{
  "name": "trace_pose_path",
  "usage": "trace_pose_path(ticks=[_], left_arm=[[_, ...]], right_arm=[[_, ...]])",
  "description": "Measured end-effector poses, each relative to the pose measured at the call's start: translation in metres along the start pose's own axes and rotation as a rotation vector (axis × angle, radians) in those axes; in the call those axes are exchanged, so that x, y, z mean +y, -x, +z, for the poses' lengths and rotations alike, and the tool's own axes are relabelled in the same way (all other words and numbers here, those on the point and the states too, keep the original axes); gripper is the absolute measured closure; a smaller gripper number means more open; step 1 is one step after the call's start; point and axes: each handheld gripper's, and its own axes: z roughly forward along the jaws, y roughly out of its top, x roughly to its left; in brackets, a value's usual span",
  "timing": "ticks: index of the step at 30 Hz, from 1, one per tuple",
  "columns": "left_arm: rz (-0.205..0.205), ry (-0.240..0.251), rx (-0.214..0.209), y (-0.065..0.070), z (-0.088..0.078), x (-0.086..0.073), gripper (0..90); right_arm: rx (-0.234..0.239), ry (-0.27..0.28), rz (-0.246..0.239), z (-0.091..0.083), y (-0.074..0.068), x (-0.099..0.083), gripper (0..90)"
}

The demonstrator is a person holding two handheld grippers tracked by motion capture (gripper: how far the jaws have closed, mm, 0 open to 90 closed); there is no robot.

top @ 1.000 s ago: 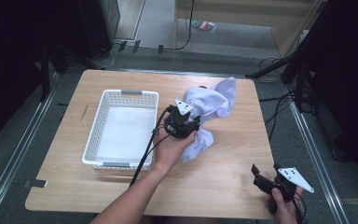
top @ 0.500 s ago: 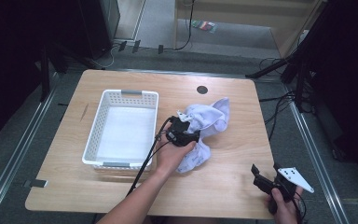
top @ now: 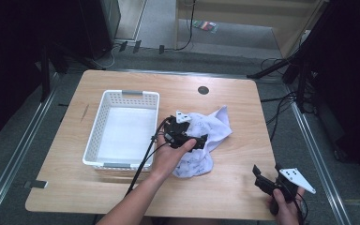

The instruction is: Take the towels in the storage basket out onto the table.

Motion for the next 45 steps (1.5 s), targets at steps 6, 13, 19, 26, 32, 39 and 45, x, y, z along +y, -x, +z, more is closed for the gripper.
trace_pose_path(ticks=[6,13,19,26,32,39,45], left_arm=[[0.047,0.061,0.002,-0.001,-0.024,0.005,0.0],[0.020,0.115,0.033,-0.023,-0.053,0.010,0.0],[0.019,0.142,0.084,-0.044,-0.076,0.008,0.0],[0.001,0.161,0.123,-0.069,-0.099,0.002,0.0],[-0.016,0.180,0.154,-0.089,-0.118,-0.005,0.0],[-0.057,0.209,0.198,-0.114,-0.143,-0.014,0.0],[-0.079,0.233,0.235,-0.134,-0.164,-0.024,0.0]], right_arm=[[-0.002,0.000,0.000,0.000,0.000,0.000,12.8],[-0.003,-0.002,0.000,0.000,0.000,0.000,12.8],[-0.005,-0.004,-0.004,0.000,0.000,0.000,12.8],[-0.007,-0.006,-0.004,0.000,-0.001,0.000,12.8],[-0.009,-0.007,-0.006,0.001,-0.001,0.000,12.8],[-0.009,-0.007,-0.005,0.001,-0.001,0.000,12.8],[-0.010,-0.007,-0.005,0.001,-0.001,0.000,12.8]])
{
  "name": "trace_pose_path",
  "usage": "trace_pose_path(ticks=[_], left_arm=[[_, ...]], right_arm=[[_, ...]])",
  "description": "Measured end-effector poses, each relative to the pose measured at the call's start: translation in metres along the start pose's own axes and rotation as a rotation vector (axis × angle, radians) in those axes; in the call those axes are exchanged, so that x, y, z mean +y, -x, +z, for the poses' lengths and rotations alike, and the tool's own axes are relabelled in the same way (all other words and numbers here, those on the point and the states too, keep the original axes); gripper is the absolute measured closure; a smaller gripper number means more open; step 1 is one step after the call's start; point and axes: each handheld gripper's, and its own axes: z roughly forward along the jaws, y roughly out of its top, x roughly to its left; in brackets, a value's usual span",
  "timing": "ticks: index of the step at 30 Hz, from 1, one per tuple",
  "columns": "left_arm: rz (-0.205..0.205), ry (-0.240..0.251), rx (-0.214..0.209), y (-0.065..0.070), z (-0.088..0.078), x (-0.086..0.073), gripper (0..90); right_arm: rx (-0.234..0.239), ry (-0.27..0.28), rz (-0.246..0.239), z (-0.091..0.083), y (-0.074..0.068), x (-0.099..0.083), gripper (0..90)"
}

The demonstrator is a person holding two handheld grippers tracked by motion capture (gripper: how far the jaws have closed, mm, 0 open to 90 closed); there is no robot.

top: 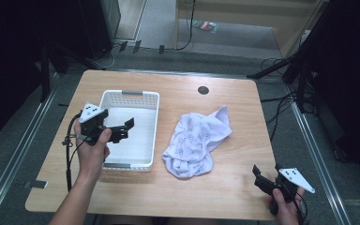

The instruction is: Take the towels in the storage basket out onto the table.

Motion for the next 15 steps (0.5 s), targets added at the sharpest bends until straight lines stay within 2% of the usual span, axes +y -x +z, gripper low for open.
trace_pose_path(ticks=[10,15], left_arm=[[-0.013,0.018,0.063,-0.042,-0.028,-0.013,0.0],[-0.036,0.041,0.086,-0.061,-0.041,-0.023,0.0]], right_arm=[[-0.004,-0.002,0.000,0.000,0.000,0.000,12.8],[-0.006,-0.004,0.001,0.000,0.000,0.000,12.8]])
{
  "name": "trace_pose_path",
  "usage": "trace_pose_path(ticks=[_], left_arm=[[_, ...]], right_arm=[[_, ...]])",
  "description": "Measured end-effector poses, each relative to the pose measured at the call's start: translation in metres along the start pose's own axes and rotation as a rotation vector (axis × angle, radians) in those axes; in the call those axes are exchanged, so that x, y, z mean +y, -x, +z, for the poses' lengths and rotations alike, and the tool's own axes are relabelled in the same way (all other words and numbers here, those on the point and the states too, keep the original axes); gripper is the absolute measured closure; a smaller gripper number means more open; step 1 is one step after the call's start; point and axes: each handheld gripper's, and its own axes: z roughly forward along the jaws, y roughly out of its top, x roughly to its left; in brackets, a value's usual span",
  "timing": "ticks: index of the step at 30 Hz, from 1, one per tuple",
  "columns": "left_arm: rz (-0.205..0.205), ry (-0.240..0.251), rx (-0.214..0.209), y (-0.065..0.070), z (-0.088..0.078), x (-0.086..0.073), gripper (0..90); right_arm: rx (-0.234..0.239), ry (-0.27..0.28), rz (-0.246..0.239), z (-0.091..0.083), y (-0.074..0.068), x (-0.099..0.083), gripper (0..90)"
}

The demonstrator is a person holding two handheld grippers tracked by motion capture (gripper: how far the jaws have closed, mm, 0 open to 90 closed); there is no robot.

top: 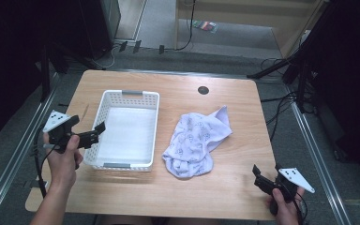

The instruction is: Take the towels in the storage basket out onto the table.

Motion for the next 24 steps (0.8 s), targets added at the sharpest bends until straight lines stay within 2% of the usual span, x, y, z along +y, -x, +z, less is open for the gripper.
trace_pose_path(ticks=[9,14,24], left_arm=[[-0.015,0.016,0.036,-0.025,-0.015,-0.014,0.0],[-0.049,0.022,0.046,-0.039,-0.021,-0.025,0.0],[-0.074,0.026,0.114,-0.065,-0.031,-0.054,0.0]], right_arm=[[-0.003,-0.001,0.002,0.000,0.000,0.000,12.8],[-0.004,-0.001,0.002,0.000,0.000,0.000,12.8],[-0.005,-0.002,0.002,0.000,0.000,0.000,12.8]])
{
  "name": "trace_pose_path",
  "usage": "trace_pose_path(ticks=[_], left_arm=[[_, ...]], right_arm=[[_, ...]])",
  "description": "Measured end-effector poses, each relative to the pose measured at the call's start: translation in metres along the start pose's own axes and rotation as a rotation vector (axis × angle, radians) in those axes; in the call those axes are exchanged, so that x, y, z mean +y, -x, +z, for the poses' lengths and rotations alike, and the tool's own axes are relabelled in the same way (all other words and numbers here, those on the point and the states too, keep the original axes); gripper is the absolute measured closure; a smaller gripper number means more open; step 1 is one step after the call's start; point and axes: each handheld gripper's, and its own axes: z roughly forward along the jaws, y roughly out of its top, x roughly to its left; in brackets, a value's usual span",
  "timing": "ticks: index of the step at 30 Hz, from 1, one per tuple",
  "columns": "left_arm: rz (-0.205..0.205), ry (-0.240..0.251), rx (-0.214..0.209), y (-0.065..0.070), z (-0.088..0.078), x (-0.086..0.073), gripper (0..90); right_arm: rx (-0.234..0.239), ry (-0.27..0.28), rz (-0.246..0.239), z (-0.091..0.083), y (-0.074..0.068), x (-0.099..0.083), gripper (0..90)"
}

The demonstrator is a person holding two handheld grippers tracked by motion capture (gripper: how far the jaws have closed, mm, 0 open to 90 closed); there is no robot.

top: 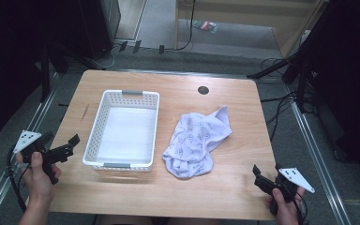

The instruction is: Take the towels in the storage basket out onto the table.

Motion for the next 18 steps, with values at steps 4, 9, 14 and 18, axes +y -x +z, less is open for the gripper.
trace_pose_path(ticks=[4,9,14,18], left_arm=[[-0.011,-0.005,0.028,-0.009,0.000,-0.011,0.0],[-0.008,-0.026,0.044,-0.016,0.002,-0.024,0.0],[-0.032,-0.054,0.047,-0.023,0.003,-0.032,0.0],[-0.018,-0.077,0.057,-0.027,0.001,-0.039,0.0]], right_arm=[[-0.001,0.001,0.000,0.000,0.000,0.000,12.9],[-0.003,0.000,0.001,0.000,0.000,0.000,12.9],[0.001,-0.002,0.001,0.000,0.000,0.000,12.9],[0.002,-0.001,0.002,0.000,0.000,0.000,12.9]])
